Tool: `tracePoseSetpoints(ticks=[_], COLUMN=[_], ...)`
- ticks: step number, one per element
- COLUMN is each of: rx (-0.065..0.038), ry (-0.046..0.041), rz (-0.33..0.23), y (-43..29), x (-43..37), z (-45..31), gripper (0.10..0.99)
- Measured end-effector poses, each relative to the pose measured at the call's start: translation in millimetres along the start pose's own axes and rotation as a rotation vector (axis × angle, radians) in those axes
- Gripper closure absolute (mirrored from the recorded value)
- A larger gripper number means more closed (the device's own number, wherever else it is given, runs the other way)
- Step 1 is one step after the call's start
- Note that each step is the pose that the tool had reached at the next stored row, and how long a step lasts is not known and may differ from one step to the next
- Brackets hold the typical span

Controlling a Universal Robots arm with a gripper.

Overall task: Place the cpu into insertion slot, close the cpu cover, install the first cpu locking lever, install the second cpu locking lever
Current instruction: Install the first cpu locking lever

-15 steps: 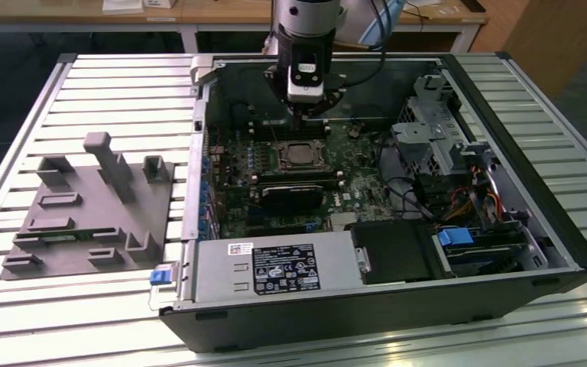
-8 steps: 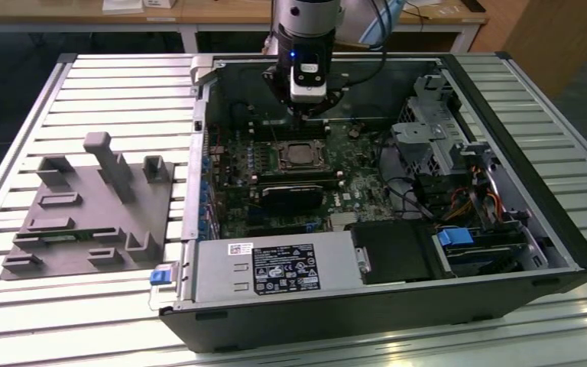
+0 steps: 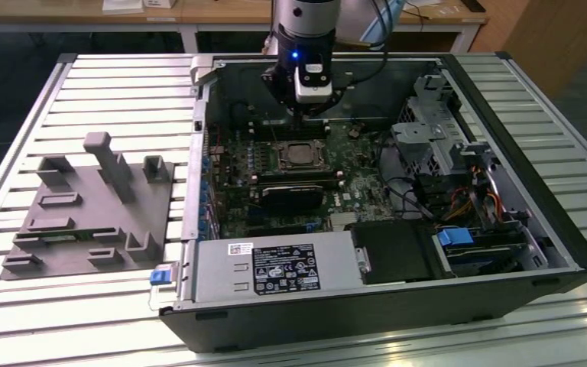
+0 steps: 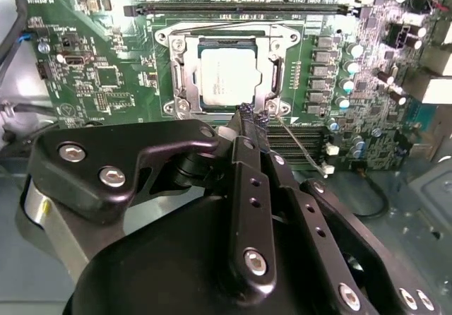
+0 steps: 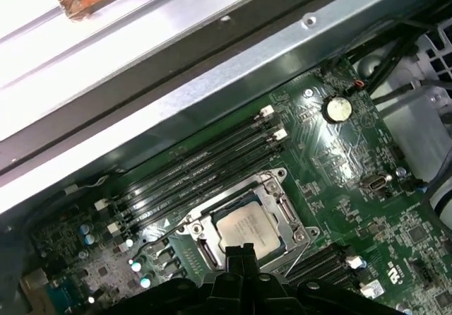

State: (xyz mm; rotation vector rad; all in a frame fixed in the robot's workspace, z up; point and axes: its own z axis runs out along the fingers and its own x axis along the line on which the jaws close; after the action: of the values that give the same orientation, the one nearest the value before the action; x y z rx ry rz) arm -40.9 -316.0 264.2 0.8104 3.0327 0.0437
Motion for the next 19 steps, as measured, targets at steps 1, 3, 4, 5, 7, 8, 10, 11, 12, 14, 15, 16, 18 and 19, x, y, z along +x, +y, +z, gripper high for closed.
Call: tracePoseSetpoints(ticks=[1,3,4,5,7,8,10,11,12,14,15,16,18,19], rx=[0.0,0.0,0.0,0.0,0.0,0.0,0.0,0.0,0.001,0.001,0.001,0.001,0.001,0.001], ry=[0.0002,0.0007,0.001,0.0012,0.0016,0.0018,0.0022,0.0024,0.0028,0.0034,0.0037,0.0041,0.0048,0.0052], rz=[-0.009,-0.027,-0.036,-0.044,-0.061,-0.068,-0.082,-0.09,-0.106,-0.126,-0.139,-0.152,-0.181,-0.195], y=[0.0,-0.1,-0.1,-0.1,-0.2,-0.2,-0.2,-0.2,-0.3,-0.2,-0.3,-0.3,-0.3,-0.3], x=[0.0,0.0,-0.1,-0.1,-0.1,-0.1,-0.1,-0.1,-0.1,-0.1,-0.1,-0.1,-0.1,-0.1], z=[0.0,0.0,0.0,0.0,0.0,0.0,0.0,0.0,0.0,0.0,0.0,0.0,0.0,0.0], gripper=[0.98,0.98,0.98,0.98,0.98,0.98,0.98,0.98,0.98,0.98,0.98,0.98,0.98,0.98])
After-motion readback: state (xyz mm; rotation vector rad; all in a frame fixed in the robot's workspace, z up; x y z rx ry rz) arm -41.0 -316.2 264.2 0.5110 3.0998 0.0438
